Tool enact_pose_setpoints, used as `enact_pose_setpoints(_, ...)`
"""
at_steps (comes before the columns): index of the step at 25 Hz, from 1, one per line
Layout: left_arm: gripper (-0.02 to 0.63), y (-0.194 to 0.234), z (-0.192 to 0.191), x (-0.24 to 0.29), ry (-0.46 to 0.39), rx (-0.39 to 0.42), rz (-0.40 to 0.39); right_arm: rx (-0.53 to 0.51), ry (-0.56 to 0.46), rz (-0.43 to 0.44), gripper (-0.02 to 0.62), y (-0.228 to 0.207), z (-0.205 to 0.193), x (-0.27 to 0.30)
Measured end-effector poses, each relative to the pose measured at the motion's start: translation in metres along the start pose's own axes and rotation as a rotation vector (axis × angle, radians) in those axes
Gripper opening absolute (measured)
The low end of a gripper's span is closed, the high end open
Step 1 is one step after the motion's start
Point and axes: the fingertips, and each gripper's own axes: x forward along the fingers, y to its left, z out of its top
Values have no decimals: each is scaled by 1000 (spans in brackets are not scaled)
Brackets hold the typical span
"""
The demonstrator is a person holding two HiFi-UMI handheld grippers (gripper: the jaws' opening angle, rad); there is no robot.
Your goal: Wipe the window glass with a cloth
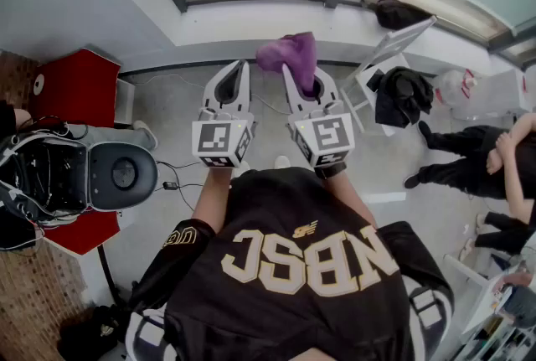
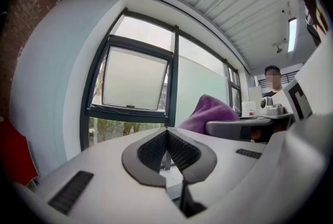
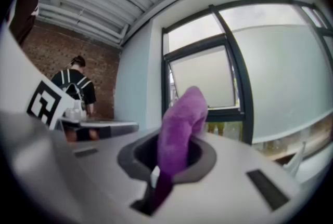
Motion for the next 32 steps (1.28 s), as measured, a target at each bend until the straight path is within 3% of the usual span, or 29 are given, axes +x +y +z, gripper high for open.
enact_pose_setpoints(8, 18, -33, -3, 12, 1, 21, 17, 55, 1, 37, 43, -19, -14, -17)
enact_pose_setpoints(12, 18, -23, -8, 7, 4, 44, 42, 87, 3, 57, 43, -12, -24, -8)
enact_pose_setpoints(17, 18, 12, -16, 12, 11, 21, 106, 97, -8, 84, 43, -15, -24, 15)
enact_pose_setpoints(22, 18, 53, -18, 41, -15, 16, 101, 115, -12, 85, 43, -17, -33, 59)
enact_pose_setpoints(32, 18, 204, -19, 159, -10, -39, 29, 117, 29, 27, 43, -24, -34, 245)
